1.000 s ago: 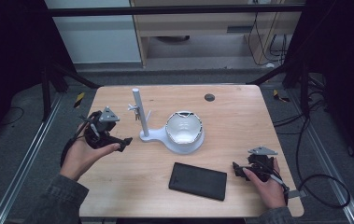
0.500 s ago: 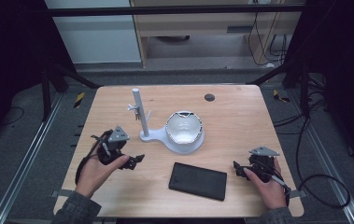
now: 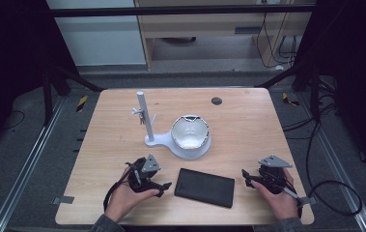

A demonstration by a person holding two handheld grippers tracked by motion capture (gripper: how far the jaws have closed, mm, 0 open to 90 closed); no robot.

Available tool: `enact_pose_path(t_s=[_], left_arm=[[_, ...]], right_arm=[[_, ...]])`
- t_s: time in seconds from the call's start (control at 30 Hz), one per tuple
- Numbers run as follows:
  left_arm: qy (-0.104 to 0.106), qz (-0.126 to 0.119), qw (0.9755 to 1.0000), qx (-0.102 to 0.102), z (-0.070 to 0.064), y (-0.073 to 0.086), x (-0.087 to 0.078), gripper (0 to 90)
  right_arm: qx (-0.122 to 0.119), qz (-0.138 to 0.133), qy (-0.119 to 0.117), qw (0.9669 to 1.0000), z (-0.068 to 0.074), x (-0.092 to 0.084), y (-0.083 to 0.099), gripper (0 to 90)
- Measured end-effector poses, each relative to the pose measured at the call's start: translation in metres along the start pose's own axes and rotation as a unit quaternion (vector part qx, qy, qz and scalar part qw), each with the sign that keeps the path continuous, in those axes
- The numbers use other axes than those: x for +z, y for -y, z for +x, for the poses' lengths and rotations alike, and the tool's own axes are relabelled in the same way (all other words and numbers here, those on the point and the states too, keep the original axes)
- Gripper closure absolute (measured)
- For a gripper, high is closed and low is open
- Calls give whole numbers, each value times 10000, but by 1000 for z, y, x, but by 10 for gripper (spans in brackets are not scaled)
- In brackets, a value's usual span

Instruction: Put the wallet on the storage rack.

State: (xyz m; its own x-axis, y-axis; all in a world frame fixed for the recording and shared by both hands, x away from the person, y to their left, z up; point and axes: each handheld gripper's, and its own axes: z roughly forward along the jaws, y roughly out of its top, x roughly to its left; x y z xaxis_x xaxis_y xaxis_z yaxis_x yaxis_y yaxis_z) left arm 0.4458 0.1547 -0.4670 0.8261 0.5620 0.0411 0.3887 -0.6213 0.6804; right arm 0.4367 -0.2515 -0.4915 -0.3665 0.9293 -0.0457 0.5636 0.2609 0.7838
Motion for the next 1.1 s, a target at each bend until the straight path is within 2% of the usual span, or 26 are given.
enact_pose_path(t_s=[0.03,0.13,0.17,0.27,0.33,0.37,0.43,0.47,0.53,0.6,0.83,1.0,1.03,1.1], left_arm=[[69,-34,10000,-18,-2,1,1,270],[193,81,9998,76,-9,4,1,440],[306,153,9994,100,-14,6,2,489],[355,228,9990,155,-19,7,3,646],[450,323,9982,221,-22,7,4,671],[529,345,9976,271,-23,7,4,754],[565,328,9975,266,-24,7,4,815],[595,359,9972,282,-24,7,4,815],[636,495,9963,310,-26,8,7,877],[629,602,9955,364,-27,8,9,892],[663,689,9947,388,-29,8,14,897],[683,653,9947,406,-31,6,15,896],[733,614,9947,375,-31,6,15,896],[705,544,9954,344,-30,7,13,894]], right_arm=[[34,4,-24,10000,1,-1,0,189],[-69,-24,-21,10000,3,-5,0,238],[-102,-39,-31,9999,3,-6,0,251],[-136,-46,-40,9999,4,-5,0,262],[-142,-25,-55,9999,4,-4,0,270],[-132,-12,-83,9999,5,-4,0,279],[-140,-4,-80,9999,5,-4,0,282],[-149,-17,-78,9999,5,-4,0,286],[-174,-25,-89,9998,4,-4,0,293],[-151,-15,-104,9998,4,-4,0,294],[-200,22,-141,9997,5,-3,-1,288],[-180,16,-160,9997,7,-3,-1,284],[-193,-5,-175,9997,7,-3,-1,285],[-238,-81,-224,9994,10,-5,-3,284]])
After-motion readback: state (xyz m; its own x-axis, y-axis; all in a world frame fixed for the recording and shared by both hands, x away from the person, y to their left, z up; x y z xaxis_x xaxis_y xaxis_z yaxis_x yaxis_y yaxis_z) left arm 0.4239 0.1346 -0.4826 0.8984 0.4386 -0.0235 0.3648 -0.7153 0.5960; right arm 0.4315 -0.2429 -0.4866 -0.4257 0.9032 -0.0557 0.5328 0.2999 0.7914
